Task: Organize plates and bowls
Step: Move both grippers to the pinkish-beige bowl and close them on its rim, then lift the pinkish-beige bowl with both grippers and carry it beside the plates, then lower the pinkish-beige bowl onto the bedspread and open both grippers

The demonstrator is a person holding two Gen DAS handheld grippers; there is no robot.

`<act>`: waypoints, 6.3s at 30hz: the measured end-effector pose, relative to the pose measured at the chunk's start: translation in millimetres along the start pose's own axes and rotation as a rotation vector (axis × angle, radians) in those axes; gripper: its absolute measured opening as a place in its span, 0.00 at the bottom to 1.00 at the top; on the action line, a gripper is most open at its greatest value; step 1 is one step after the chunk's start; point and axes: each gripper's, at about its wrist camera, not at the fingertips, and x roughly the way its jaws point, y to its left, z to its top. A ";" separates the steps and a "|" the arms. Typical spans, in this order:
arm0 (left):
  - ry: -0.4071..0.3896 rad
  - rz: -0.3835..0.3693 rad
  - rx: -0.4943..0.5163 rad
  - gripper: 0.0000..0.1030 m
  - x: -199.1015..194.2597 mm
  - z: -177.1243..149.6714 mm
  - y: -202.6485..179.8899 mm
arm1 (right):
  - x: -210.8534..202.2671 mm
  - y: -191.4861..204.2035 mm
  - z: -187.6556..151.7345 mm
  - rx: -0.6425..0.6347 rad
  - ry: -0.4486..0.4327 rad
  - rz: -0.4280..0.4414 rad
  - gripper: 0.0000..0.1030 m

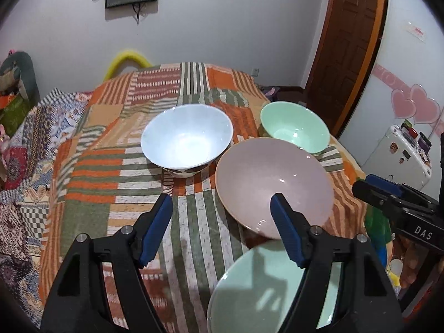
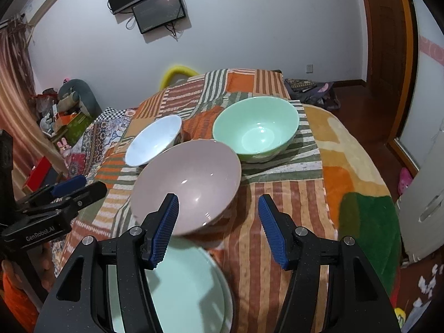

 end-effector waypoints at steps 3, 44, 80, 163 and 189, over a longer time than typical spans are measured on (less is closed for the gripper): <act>0.022 0.016 -0.011 0.71 18.1 3.4 4.1 | 10.2 -6.7 2.7 0.014 0.011 -0.005 0.54; 0.114 -0.037 -0.020 0.11 68.1 8.0 0.0 | 48.2 -23.0 8.0 0.061 0.119 0.074 0.17; -0.001 -0.001 -0.014 0.11 -76.0 -32.3 1.1 | -19.4 27.1 -1.5 -0.030 0.031 0.104 0.17; 0.161 0.203 -0.322 0.11 -75.3 -159.8 163.9 | 89.2 173.0 -82.8 -0.267 0.350 0.241 0.18; -0.044 0.234 -0.224 0.18 -148.1 -119.3 127.6 | 22.5 152.5 -41.8 -0.277 0.146 0.241 0.40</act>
